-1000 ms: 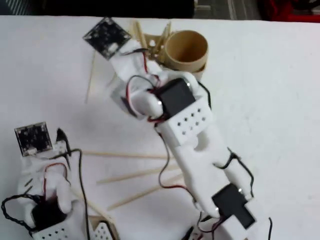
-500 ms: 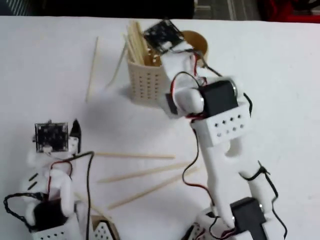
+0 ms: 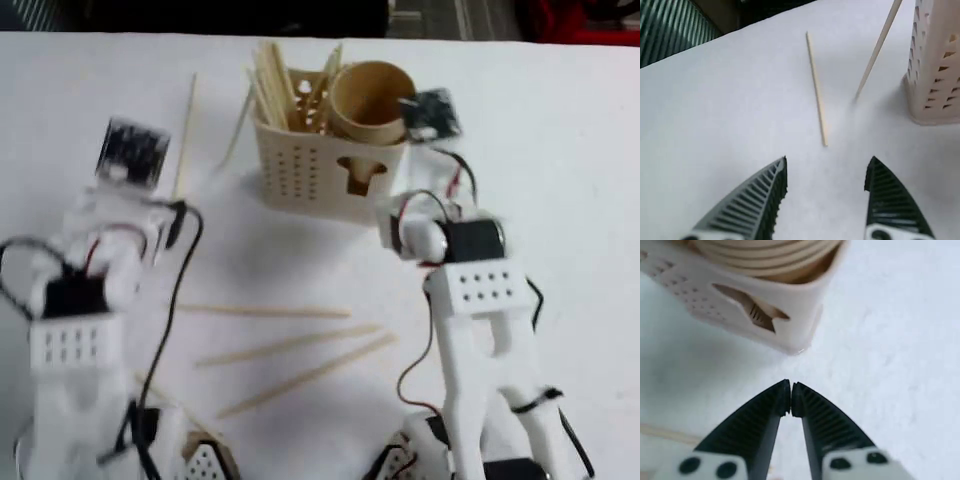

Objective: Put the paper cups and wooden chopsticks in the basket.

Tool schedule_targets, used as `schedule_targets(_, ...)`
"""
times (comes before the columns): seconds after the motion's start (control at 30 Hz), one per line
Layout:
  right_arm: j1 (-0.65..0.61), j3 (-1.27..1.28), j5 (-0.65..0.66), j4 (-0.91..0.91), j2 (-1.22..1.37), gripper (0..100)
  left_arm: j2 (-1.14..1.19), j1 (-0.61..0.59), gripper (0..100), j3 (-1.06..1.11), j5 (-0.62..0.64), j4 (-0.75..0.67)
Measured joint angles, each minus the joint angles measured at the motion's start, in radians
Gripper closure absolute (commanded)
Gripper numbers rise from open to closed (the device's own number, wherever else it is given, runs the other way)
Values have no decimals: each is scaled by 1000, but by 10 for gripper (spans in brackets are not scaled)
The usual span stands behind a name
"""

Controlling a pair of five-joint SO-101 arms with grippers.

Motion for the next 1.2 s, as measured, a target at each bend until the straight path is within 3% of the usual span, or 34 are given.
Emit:
schedule_targets(0.2, 66, 143, -54, -164, -44, 978, 296, 75, 747, -77, 5, -190)
schedule_targets(0.43, 63, 153, -54, -189, -49, 978, 523, 143, 748, -78, 71, -482)
schedule_targets(0.73, 63, 153, -54, -189, -49, 978, 680, 192, 750, -78, 132, -720)
schedule_targets(1.13, 63, 153, -54, -192, -49, 978, 830, 219, 845, -78, 132, -1042)
schedule_targets(1.2, 61, 153, -54, -192, -49, 978, 838, 219, 905, -78, 132, -1063)
